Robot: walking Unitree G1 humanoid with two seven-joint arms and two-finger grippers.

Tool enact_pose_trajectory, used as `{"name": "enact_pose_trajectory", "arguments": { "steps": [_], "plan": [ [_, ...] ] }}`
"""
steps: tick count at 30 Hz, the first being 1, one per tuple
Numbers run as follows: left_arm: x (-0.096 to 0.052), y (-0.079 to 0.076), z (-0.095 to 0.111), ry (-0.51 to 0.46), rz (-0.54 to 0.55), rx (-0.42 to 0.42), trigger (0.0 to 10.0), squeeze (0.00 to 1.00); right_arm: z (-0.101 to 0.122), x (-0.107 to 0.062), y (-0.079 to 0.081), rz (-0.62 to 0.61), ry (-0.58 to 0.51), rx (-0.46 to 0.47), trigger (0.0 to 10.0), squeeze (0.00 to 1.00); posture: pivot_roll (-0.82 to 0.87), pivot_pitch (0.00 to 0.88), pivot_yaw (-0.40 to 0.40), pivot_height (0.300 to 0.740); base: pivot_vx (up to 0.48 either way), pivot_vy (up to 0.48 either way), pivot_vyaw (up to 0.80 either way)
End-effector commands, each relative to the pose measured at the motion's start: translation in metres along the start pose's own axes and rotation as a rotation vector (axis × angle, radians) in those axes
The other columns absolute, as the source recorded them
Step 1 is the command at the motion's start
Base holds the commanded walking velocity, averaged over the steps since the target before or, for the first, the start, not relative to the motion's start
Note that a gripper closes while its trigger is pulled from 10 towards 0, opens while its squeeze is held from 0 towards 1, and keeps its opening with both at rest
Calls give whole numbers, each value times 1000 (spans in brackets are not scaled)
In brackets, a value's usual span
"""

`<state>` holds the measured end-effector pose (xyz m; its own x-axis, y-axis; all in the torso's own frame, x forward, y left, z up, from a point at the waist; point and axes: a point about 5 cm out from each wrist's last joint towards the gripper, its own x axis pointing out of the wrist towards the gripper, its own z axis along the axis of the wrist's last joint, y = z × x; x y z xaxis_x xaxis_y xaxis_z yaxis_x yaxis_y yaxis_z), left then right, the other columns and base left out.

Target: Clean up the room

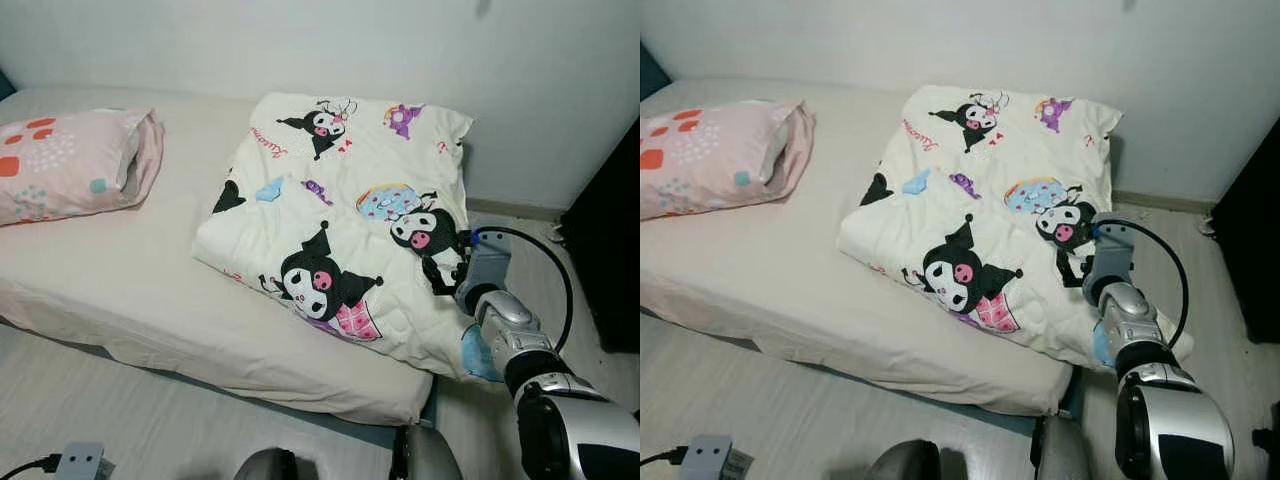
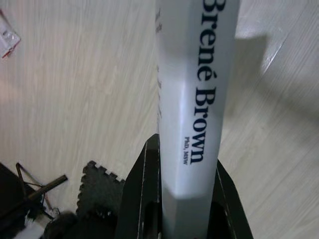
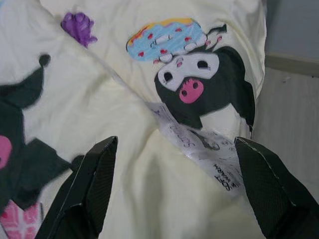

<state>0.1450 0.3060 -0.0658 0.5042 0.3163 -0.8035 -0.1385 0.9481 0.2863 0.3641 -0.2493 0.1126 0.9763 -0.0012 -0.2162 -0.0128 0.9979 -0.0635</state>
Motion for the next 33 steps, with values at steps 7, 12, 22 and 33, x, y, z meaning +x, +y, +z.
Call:
{"name": "enact_pose_trajectory", "arguments": {
  "steps": [7,12,22,33],
  "plan": [
    [-4,14,-11,17,15,25,10000,0,-16,-11,-16,-24,20,-36,10000,0,199,311,119,600,0,0,0],
    [-5,18,-16,24,18,27,10000,0,-11,-11,-19,-9,-19,-9,10000,0,205,321,121,591,0,0,0],
    [-9,24,-27,40,19,34,10000,0,0,-12,-25,28,-68,-16,10000,0,232,343,131,591,0,0,0],
    [-11,29,-29,35,16,39,10000,0,-4,-16,-36,28,10,-136,10000,0,240,355,140,591,0,0,0]
  ]
}}
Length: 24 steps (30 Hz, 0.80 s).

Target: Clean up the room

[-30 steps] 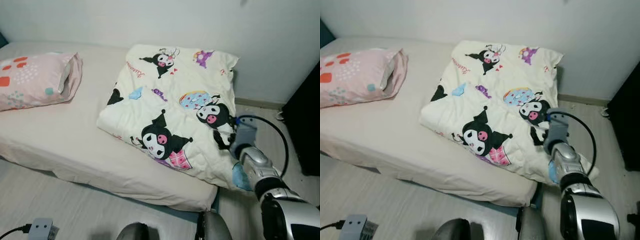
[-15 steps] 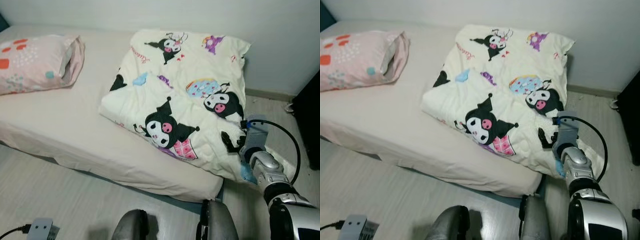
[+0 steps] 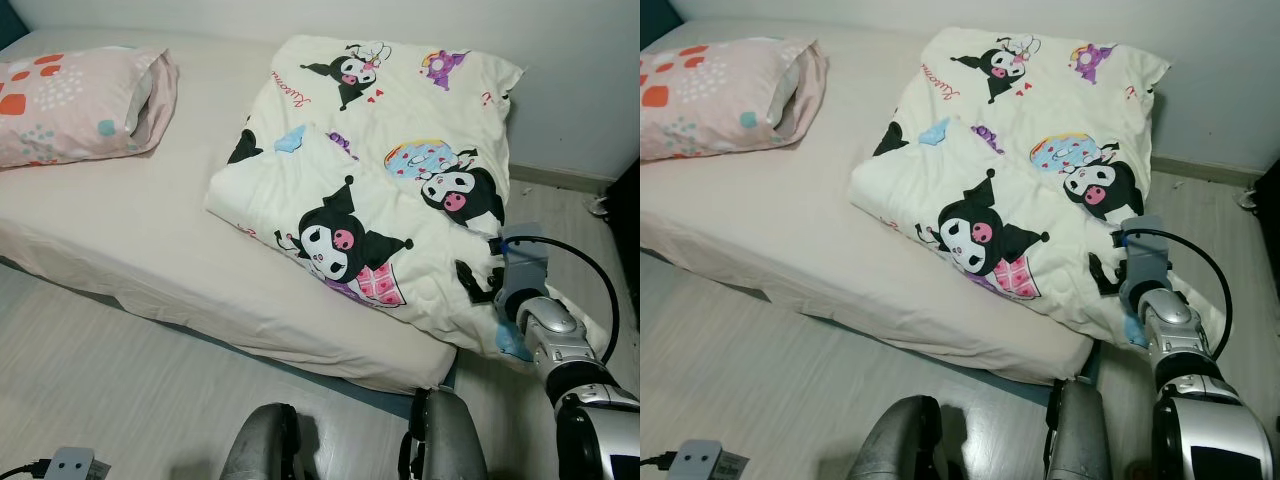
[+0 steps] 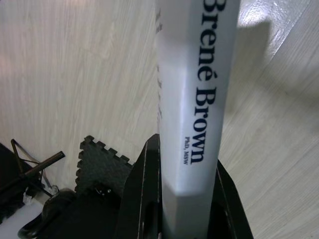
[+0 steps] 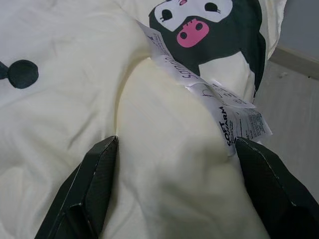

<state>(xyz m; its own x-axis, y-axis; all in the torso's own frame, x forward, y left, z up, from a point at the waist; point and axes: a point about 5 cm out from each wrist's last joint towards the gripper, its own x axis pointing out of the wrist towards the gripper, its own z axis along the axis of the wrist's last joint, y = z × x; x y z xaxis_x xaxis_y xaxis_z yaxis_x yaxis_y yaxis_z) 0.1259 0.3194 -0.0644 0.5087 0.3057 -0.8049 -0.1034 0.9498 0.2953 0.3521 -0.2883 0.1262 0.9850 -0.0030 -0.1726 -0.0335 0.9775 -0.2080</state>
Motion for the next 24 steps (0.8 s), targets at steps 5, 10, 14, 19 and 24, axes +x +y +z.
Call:
{"name": "enact_pose_trajectory", "arguments": {
  "steps": [5,10,14,19,24],
  "plan": [
    [-4,9,-12,37,20,3,10000,0,-22,-2,47,382,71,63,10000,0,221,347,136,591,0,0,0],
    [-2,2,-8,29,11,-5,10000,0,-31,-11,94,785,106,100,10000,0,198,330,123,591,0,0,0],
    [0,-2,-4,24,6,-10,10000,0,-30,-16,117,970,123,140,10000,0,186,326,120,591,0,0,0],
    [2,-13,-3,32,-3,-23,10000,0,-43,-28,156,1182,211,107,10000,0,134,295,90,591,0,0,0],
    [5,-34,3,28,-25,-65,10000,0,-96,-76,198,1519,516,-189,10000,0,91,264,57,591,0,0,0]
  ]
}}
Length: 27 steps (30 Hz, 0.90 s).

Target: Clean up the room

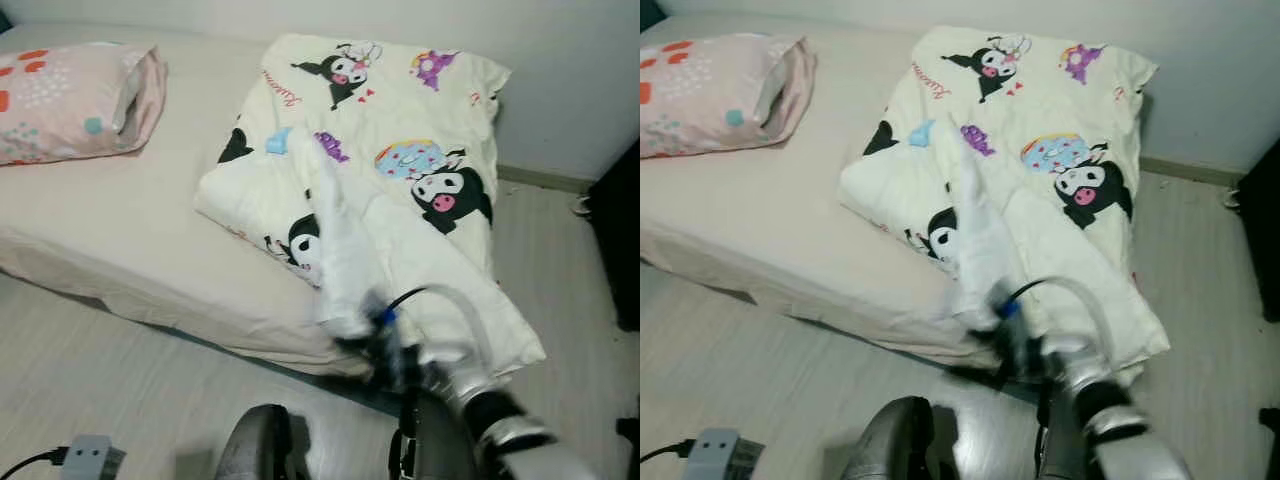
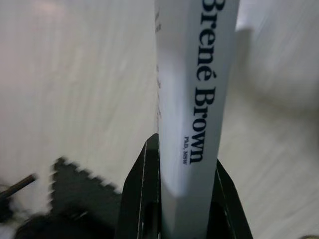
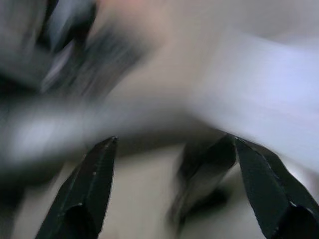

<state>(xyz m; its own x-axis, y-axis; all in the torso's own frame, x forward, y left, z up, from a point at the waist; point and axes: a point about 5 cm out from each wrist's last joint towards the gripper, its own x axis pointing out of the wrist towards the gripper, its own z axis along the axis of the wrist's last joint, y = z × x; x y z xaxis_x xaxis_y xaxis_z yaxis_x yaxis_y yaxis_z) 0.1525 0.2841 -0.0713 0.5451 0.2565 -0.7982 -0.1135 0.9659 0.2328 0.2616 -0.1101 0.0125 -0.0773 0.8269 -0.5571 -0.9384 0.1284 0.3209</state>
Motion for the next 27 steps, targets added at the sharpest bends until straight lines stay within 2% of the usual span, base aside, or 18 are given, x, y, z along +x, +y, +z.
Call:
{"name": "enact_pose_trajectory", "arguments": {
  "steps": [1,3,5,6,9,10,12,14,16,17,18,19,20,21,22,24,25,27],
  "plan": [
    [-3,1,-18,64,22,-29,10000,0,-23,0,13,75,158,-10,10000,0,87,260,54,591,0,0,0],
    [-3,1,-18,64,22,-29,10000,0,-23,0,13,75,158,-10,10000,0,87,260,54,591,0,0,0],
    [-3,-3,-19,72,18,-31,10000,0,-27,-12,14,57,188,-12,10000,0,68,247,40,591,0,0,0],
    [-3,-3,-19,72,18,-31,10000,0,-27,-12,14,57,188,-12,10000,0,68,247,40,591,0,0,0],
    [-4,-6,-24,94,20,-31,10000,0,-10,-48,6,-66,100,-21,10000,0,56,239,33,591,0,0,0],
    [-4,-6,-24,94,20,-31,10000,0,-10,-48,6,-66,100,-21,10000,0,56,239,33,591,0,0,0],
    [-5,-7,-28,104,22,-32,10000,0,19,-70,-2,-158,-123,-32,10000,0,55,235,30,591,0,0,0],
    [-5,-7,-30,110,22,-31,10000,0,56,-104,-9,-267,-424,-63,10000,0,57,235,30,591,0,0,0],
    [-5,-7,-30,110,22,-31,10000,0,56,-104,-9,-267,-424,-63,10000,0,57,235,30,591,0,0,0],
    [-6,-7,-31,112,22,-31,10000,0,67,-118,-12,-320,-526,-82,10000,0,58,236,30,591,0,0,0],
    [-6,-7,-32,114,22,-30,10000,0,72,-140,-24,-463,-622,-88,10000,0,62,235,32,591,0,0,0],
    [-6,-7,-32,115,22,-30,10000,0,74,-153,-31,-560,-675,-85,10000,0,64,235,32,591,0,0,0],
    [-6,-7,-33,116,22,-28,10000,0,68,-168,-42,-717,-684,-50,10000,0,70,239,35,591,0,0,0],
    [-6,-7,-33,116,22,-28,10000,0,68,-168,-42,-717,-684,-50,10000,0,70,239,35,591,0,0,0],
    [-6,-6,-33,115,20,-24,10000,0,60,-180,-51,-854,-668,6,10000,0,74,240,36,591,0,0,0],
    [-6,-5,-33,113,21,-21,10000,0,34,-202,-62,-1132,-550,136,10000,0,83,243,39,591,0,0,0],
    [-6,-5,-33,113,21,-21,10000,0,34,-202,-62,-1132,-550,136,10000,0,83,243,39,591,0,0,0],
    [-6,-3,-32,110,23,-20,10000,0,10,-227,-62,-1343,-485,251,10000,0,92,249,44,591,0,0,0]
  ]
}}
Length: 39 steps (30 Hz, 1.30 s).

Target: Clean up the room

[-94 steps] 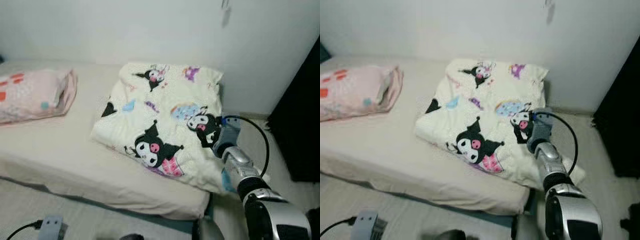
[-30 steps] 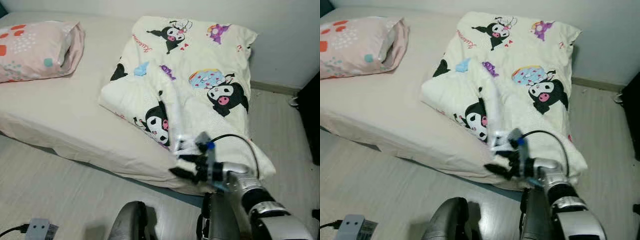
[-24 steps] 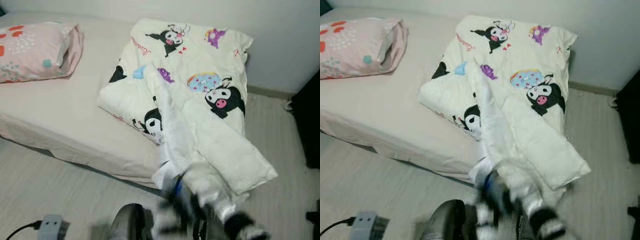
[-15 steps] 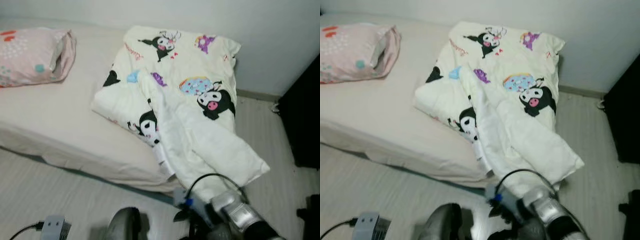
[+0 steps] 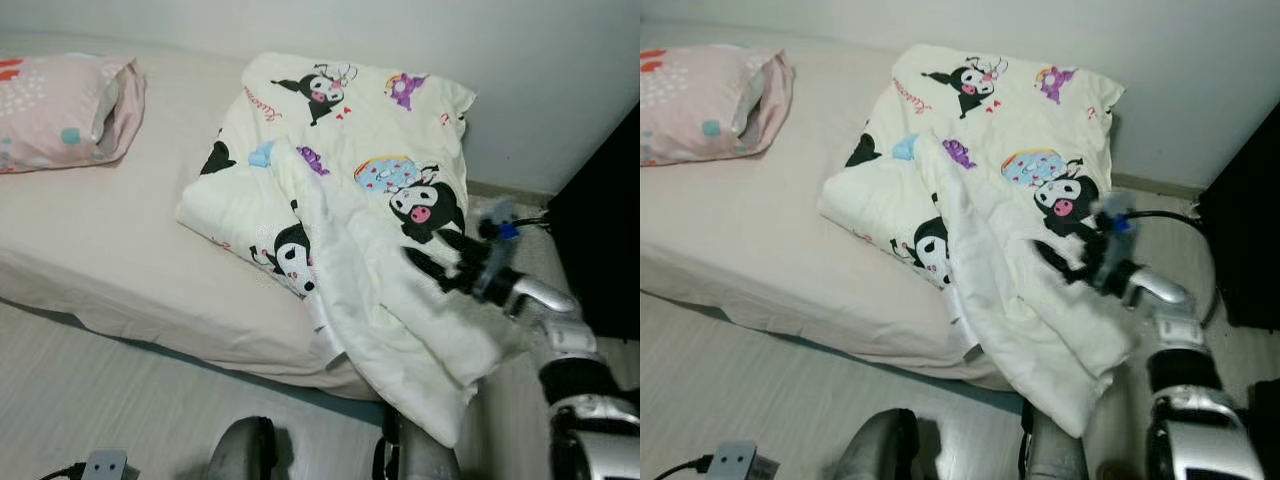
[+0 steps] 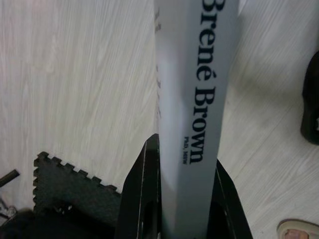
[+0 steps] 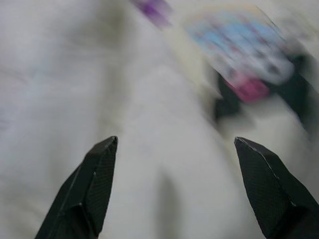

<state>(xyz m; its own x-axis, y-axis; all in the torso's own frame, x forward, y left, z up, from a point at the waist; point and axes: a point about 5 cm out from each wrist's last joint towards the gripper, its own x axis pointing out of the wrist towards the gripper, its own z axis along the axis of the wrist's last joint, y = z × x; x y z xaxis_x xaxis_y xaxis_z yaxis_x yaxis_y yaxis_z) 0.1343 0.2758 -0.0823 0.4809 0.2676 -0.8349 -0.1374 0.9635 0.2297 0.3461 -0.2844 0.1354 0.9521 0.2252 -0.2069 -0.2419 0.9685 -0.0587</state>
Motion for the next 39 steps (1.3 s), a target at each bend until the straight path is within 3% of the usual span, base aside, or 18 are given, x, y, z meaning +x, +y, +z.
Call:
{"name": "enact_pose_trajectory", "arguments": {
  "steps": [1,2,3,5,8,13,15,16,20,23,30,31,35,36,39],
  "plan": [
    [-2,6,-11,36,14,2,10000,0,-11,-7,-13,-121,49,13,10000,0,92,249,44,591,0,0,0],
    [-2,7,-11,34,15,5,10000,0,-16,-16,-28,-227,81,16,10000,0,95,251,48,591,0,0,0],
    [-2,7,-11,34,15,5,10000,0,-16,-16,-28,-227,81,16,10000,0,95,251,48,591,0,0,0],
    [-3,11,-10,32,20,12,10000,0,-29,-34,-48,-369,194,-81,10000,0,103,261,56,591,0,0,0],
    [-3,13,-10,33,23,18,10000,0,-35,-40,-52,-397,220,-91,10000,0,108,263,63,591,0,0,0],
    [-3,17,-11,36,25,29,10000,0,-44,-43,-49,-365,228,-29,10000,0,107,265,69,591,0,0,0],
    [-3,18,-11,36,26,33,10000,0,-51,-41,-43,-318,252,-15,10000,0,106,264,70,591,0,0,0],
    [-3,17,-10,34,22,35,10000,0,-57,-37,-32,-222,260,9,10000,0,102,259,70,591,0,0,0],
    [-3,15,-8,30,19,36,10000,0,-60,-33,-25,-160,255,30,10000,0,101,259,70,591,0,0,0],
    [-2,12,-6,23,12,35,10000,0,-54,-28,-21,-98,187,112,10000,0,98,250,65,591,0,0,0],
    [-1,10,-4,20,8,34,10000,0,-58,-29,-20,-76,252,74,10000,0,101,245,61,591,0,0,0],
    [-1,9,-5,20,10,27,10000,0,-64,-32,-18,-36,318,41,4118,0,99,241,54,591,0,0,0],
    [-1,9,-5,21,11,25,10000,0,-63,-32,-19,-27,315,48,4118,0,99,240,54,591,0,0,0],
    [-1,9,-5,22,11,24,10000,0,-56,-29,-17,24,274,70,0,0,92,239,55,591,0,0,0],
    [-1,8,-4,21,10,22,10000,0,-46,-26,-13,133,228,77,0,0,87,236,54,591,0,0,0]
  ]
}}
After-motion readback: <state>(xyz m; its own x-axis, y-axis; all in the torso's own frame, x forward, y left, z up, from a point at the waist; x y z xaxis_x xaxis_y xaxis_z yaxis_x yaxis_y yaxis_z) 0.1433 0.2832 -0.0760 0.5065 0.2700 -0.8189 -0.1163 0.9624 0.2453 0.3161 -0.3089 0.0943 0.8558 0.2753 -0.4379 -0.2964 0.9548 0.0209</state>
